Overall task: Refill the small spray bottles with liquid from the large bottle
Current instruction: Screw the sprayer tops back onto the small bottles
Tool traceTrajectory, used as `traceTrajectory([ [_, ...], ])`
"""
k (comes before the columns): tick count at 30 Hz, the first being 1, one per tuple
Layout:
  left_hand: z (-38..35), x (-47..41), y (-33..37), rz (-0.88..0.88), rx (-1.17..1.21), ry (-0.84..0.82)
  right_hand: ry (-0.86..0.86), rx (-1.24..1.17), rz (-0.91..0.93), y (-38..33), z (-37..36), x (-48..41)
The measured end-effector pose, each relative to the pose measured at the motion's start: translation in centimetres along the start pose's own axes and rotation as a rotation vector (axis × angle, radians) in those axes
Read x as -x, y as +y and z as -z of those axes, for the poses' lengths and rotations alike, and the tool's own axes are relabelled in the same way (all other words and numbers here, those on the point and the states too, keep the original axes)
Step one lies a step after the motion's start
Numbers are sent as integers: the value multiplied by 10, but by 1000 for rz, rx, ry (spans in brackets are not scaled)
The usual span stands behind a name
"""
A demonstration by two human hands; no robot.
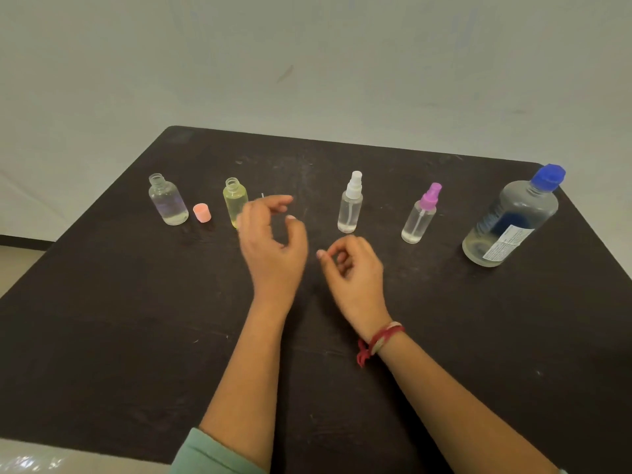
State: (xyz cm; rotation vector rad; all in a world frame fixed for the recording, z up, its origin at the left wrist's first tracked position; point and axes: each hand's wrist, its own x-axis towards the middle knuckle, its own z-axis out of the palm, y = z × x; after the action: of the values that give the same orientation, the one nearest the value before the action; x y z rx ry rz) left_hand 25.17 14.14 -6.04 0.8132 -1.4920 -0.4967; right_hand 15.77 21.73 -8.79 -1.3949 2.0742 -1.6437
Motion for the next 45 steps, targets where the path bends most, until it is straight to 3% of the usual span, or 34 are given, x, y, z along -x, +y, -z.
traceTrajectory([
  [3, 20, -15, -25, 89, -29, 127, -191, -24, -9, -11, -13, 6],
  [7, 38, -21, -57, 264, -98, 45, -337, -92, -172, -24, -45, -8],
  [10, 40, -23, -65, 370, -70, 6, -289, 31, -115, -27, -73, -22],
  [17, 38, -22, -69, 387, -59, -30, -182, 498, 44, -31, -115, -46],
  [24, 35, -23, -72, 396, -141, -110, -69, 427, 72, -26, -108, -41],
  [27, 31, -24, -75, 424, -207, -150, -44, 301, 18, -27, -92, -32],
  [33, 7, -31, -72, 512, -217, -125, 52, -246, -202, -20, -43, -6],
  [38, -3, -33, -69, 542, -252, -59, 47, -413, -301, -15, -23, 4],
  [42, 0, -27, -70, 504, -213, -134, 21, -575, -358, -18, -18, 0],
  [45, 4, -21, -62, 473, -195, -228, -28, -940, -520, -21, -6, -5],
])
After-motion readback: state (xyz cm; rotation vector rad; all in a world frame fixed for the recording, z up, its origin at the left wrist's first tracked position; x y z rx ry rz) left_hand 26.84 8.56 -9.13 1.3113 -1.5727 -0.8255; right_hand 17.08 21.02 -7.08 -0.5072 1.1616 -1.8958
